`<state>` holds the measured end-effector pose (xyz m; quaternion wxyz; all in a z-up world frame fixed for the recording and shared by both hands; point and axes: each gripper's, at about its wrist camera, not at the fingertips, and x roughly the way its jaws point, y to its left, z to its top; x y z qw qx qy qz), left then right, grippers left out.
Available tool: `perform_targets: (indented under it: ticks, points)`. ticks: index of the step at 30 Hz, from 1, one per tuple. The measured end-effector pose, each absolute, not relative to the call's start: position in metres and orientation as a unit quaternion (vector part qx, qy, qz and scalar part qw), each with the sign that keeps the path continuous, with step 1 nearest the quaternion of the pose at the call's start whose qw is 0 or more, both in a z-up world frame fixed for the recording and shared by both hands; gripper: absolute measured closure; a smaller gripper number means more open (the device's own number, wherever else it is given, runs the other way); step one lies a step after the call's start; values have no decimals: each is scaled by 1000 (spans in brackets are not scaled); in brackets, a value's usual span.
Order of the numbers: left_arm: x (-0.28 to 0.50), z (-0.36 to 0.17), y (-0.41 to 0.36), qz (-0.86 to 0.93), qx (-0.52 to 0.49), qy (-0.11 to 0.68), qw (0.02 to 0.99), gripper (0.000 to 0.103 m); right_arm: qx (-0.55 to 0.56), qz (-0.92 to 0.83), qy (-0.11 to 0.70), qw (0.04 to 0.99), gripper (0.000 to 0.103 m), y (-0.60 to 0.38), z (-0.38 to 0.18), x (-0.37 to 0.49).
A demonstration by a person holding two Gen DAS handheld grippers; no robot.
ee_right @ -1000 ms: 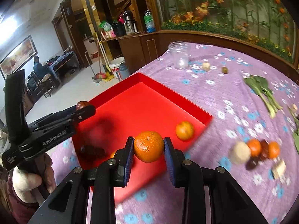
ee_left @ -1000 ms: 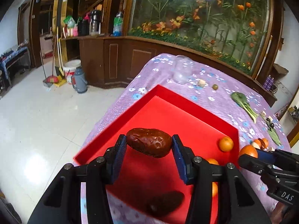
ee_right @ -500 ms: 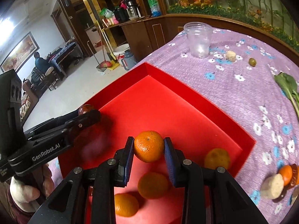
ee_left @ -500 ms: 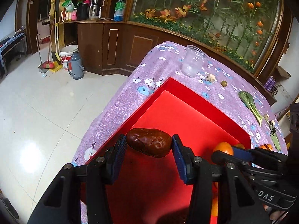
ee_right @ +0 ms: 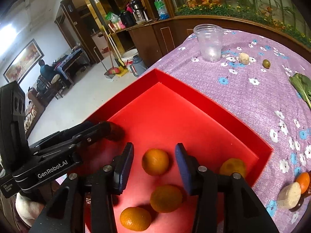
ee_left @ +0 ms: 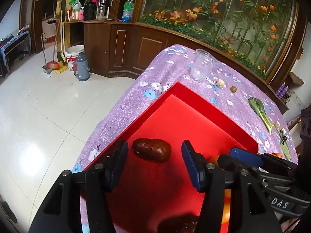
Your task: Organize fruits
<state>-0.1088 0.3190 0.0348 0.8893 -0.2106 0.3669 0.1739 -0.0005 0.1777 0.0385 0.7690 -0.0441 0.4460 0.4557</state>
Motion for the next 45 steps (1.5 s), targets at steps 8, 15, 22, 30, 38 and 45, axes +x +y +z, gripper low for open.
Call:
perform_targets:
  ticks: [8, 15, 22, 30, 38, 45]
  points:
    - [-149, 59, 290, 166, -228, 333, 900, 38, -2, 456, 430, 779, 46, 124, 60, -22]
    - [-187, 92, 253, 154, -236, 290, 915, 38, 80, 430, 434, 788, 43, 32, 67, -46]
    - [-220, 142, 202, 119, -204, 229, 945, 38, 114, 381, 400, 826, 43, -56, 90, -71]
    - [-261, 209, 158, 69, -173, 139, 973, 35, 100, 325, 339, 877, 43, -148, 137, -96]
    - [-285, 256, 147, 18, -184, 93, 978, 34, 104, 281, 274, 914, 44, -219, 204, -100]
    - [-300, 332, 143, -17, -153, 71, 985, 34, 77, 229, 167, 956, 44, -268, 306, -118]
